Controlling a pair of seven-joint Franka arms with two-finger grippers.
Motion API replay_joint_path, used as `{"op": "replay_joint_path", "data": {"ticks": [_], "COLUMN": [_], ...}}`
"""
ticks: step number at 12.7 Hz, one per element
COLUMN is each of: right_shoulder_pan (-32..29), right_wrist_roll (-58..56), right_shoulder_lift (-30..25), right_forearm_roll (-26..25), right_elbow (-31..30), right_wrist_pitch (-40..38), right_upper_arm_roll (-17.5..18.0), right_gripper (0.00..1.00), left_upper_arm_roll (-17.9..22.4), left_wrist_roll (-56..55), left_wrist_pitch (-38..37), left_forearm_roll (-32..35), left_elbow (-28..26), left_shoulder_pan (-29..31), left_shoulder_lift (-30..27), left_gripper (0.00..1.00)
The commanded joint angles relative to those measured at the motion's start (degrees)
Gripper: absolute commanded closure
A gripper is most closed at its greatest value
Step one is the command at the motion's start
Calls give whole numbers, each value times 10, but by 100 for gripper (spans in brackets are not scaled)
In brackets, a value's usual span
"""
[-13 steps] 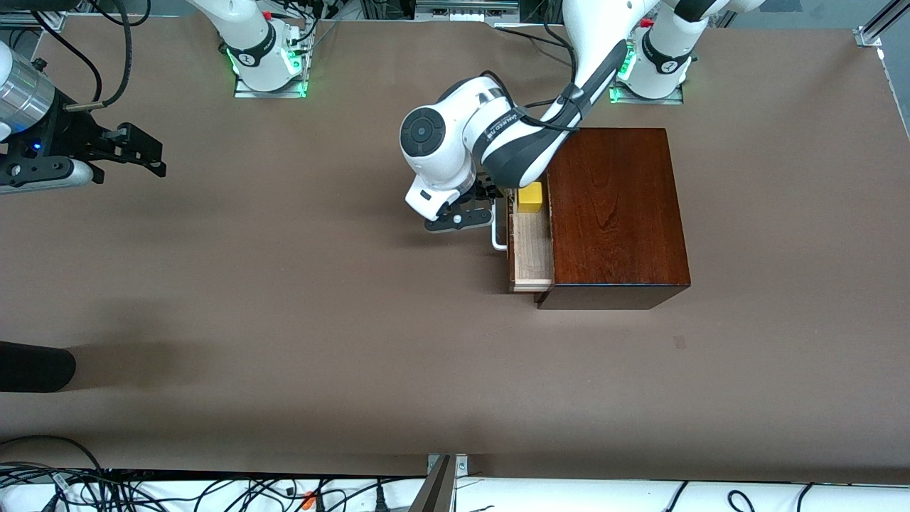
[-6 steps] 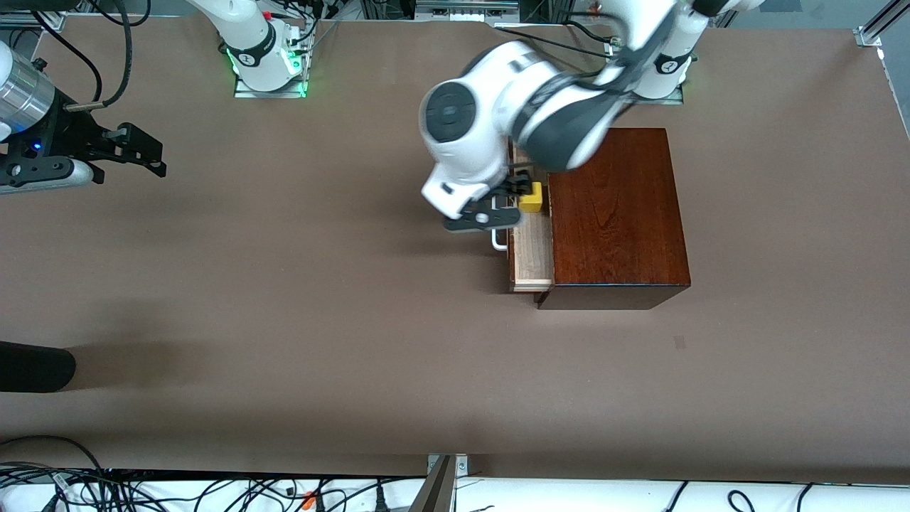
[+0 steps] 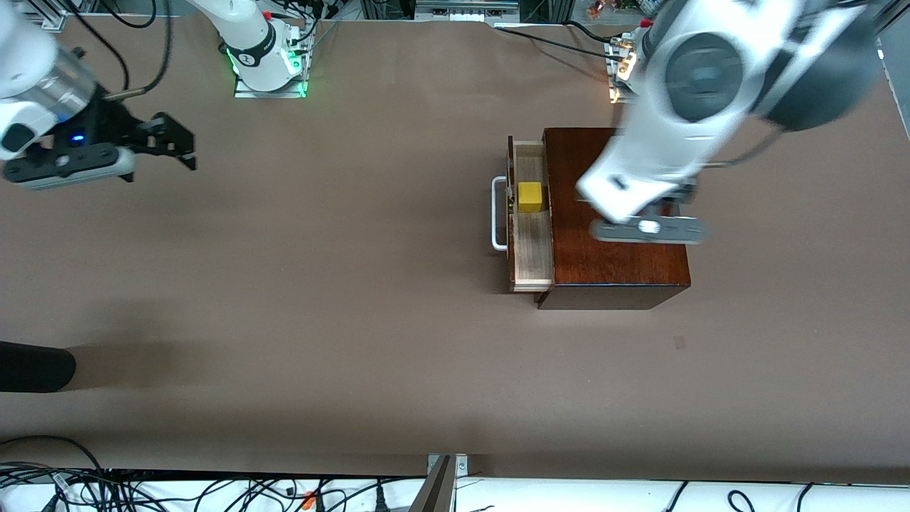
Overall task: Open drawer, take yellow block, close drawer
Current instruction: 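Withdraw the left gripper while the right gripper moves toward the drawer, then lower the open right gripper over the yellow cube in the drawer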
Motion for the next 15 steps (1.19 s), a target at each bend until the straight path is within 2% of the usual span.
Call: {"op": "replay_joint_path", "data": {"ticks": [1,4,6,9,10,12,13,15], "right_shoulder_pan": [13,40,72,143,171,226,258,316], "right_wrist_roll": [0,-1,-1,-2,-3,-5,-15,-29], "right_shoulder_lift": [7,8,11,59,81,115,145,233], "right_forearm_roll": [-2,-3,-5,-4,-4,-6,-7,-47], "right_elbow": [13,11,11,13,11,14,32,102], "right_wrist_pitch": [13,14,25,51,74,132,173,204], "right_upper_arm_roll": [22,69,96,99,99,99,99,98], "right_gripper": [0,0,0,0,0,0,0,0], "left_upper_arm_roll": [0,93,136,151,174,191,189,185], "left_wrist_roll": [123,151,215,212,218,222,218,226], "left_wrist_pitch": [5,83,140,192,218,249,236,209], "left_forearm_roll": [-36,-109,-123,-117,-118,-122,-122,-121], "left_elbow": [-58,-241,-323,-382,-389,-398,-397,-392], "left_shoulder_pan": [62,77,85,85,81,80,81,85], "left_shoulder_lift": [-59,-200,-250,-271,-277,-279,-289,-296], "left_gripper": [0,0,0,0,0,0,0,0]}}
